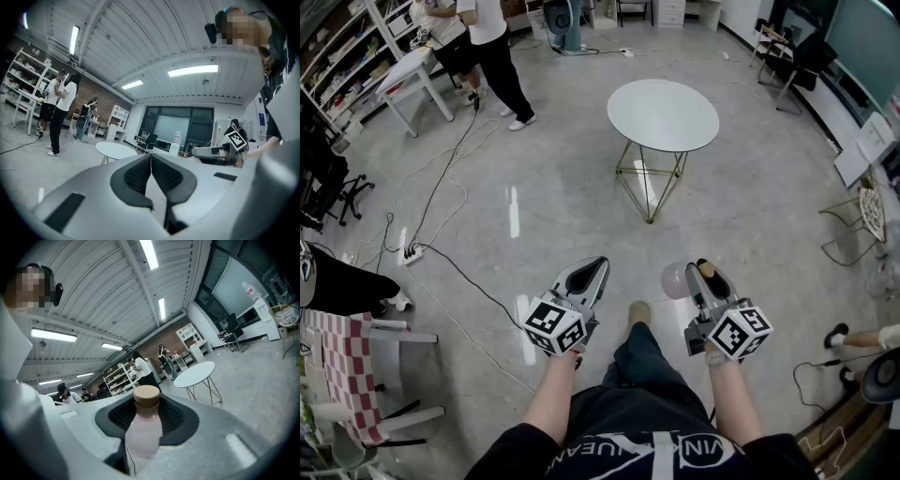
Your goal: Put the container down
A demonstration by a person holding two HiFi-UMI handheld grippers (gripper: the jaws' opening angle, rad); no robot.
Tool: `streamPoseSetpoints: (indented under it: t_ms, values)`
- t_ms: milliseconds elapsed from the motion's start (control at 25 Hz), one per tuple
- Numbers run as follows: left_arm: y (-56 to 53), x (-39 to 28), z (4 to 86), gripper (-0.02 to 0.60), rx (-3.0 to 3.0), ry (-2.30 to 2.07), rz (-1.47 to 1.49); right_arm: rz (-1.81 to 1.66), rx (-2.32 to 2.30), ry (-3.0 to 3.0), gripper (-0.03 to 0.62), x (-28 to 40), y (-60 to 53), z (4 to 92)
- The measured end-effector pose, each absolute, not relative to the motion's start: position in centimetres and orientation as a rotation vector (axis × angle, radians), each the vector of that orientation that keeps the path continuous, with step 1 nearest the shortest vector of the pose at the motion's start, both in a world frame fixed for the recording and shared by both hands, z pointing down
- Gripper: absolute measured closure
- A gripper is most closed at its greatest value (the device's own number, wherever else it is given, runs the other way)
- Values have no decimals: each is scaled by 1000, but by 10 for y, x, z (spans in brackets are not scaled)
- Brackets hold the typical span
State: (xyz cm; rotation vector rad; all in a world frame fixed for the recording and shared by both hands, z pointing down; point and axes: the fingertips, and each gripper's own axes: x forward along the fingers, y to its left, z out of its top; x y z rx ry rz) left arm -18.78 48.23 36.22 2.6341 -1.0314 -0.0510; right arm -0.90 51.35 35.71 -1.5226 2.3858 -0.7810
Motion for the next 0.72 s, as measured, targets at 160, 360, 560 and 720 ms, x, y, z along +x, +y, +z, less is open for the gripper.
streamPoseSetpoints:
  t_ms: [160,360,560,720]
  values:
    - [455,-181,363,568,2630,-1036,-57,-788,-1520,2389,457,-5,487,361]
    - [419,-166,363,568,2618,-1040,-60,-804,-1502,2405,457,7,452,363]
    - [382,-157,369,568,2609,-1027,-45,-819,-1504,2397,457,15,416,369]
    - [345,-147,375,568,2604,-1024,-39,-828,-1501,2398,457,24,382,376]
